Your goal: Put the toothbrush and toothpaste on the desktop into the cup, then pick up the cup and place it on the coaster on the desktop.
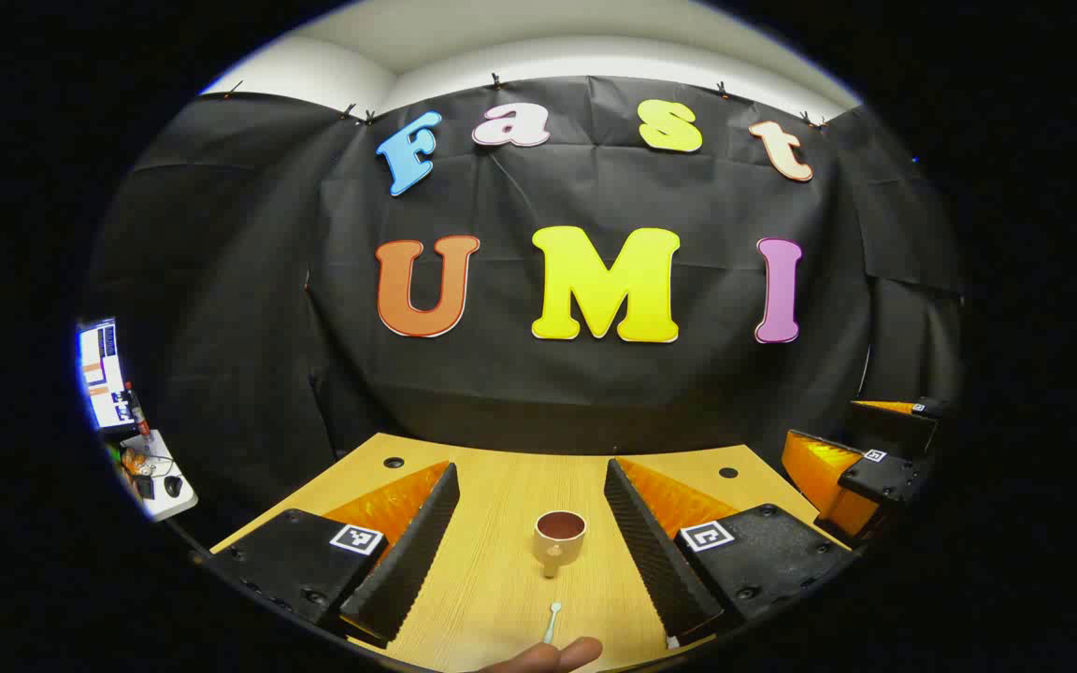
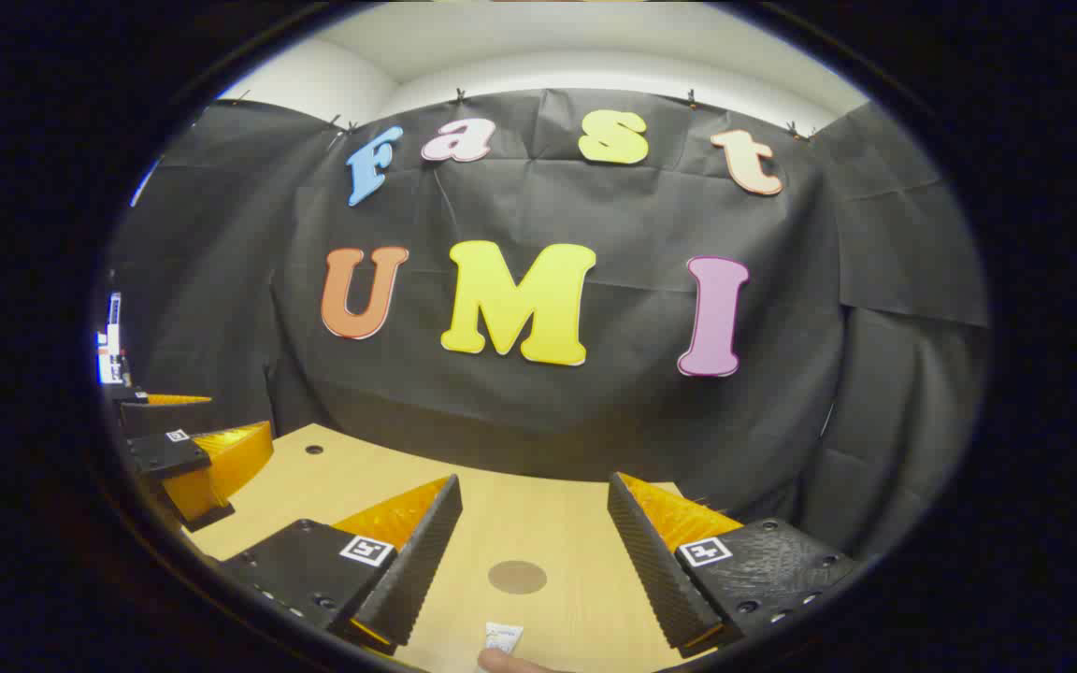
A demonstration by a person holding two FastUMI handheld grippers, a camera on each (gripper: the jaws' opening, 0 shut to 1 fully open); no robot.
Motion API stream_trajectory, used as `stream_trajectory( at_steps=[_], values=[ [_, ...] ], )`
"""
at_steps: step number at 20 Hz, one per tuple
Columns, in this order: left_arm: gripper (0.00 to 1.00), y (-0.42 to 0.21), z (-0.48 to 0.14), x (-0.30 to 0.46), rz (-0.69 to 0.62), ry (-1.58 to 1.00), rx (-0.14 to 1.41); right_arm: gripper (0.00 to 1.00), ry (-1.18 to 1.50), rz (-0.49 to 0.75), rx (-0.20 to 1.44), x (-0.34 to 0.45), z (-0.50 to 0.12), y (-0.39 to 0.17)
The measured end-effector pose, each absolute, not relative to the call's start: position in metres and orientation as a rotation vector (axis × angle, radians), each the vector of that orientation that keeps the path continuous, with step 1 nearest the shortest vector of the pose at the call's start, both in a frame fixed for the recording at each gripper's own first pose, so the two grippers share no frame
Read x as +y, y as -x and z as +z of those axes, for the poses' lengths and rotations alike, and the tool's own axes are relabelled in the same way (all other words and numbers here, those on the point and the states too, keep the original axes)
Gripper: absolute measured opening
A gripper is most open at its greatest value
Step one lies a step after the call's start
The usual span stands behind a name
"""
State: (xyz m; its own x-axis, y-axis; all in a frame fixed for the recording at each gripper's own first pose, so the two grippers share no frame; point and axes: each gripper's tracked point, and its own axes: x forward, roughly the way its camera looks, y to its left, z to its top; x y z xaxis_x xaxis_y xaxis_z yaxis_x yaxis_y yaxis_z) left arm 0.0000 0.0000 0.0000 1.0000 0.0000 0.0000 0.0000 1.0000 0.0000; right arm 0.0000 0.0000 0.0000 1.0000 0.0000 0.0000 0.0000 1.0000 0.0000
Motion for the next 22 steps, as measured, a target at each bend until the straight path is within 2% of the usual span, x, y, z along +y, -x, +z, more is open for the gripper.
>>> stream_trajectory(
  at_steps=[1, 7, 8, 15, 22],
  values=[
    [0.99, -0.002, 0.003, -0.001, 0.000, -0.004, -0.006, 0.95, 0.004, 0.002, -0.003, 0.000, 0.000, -0.002],
    [0.99, -0.010, 0.000, -0.002, -0.004, -0.006, 0.002, 0.95, 0.005, 0.014, 0.011, 0.005, -0.002, -0.010],
    [0.99, -0.013, -0.001, -0.002, -0.004, -0.006, 0.005, 0.97, 0.005, 0.014, 0.016, 0.004, -0.003, -0.012],
    [0.99, -0.025, -0.013, -0.002, 0.010, -0.030, 0.027, 0.95, -0.001, 0.013, 0.039, 0.000, -0.011, -0.018],
    [0.99, -0.027, -0.060, -0.006, -0.005, -0.038, 0.119, 0.97, 0.017, 0.001, 0.109, -0.008, -0.044, -0.011]
  ],
)
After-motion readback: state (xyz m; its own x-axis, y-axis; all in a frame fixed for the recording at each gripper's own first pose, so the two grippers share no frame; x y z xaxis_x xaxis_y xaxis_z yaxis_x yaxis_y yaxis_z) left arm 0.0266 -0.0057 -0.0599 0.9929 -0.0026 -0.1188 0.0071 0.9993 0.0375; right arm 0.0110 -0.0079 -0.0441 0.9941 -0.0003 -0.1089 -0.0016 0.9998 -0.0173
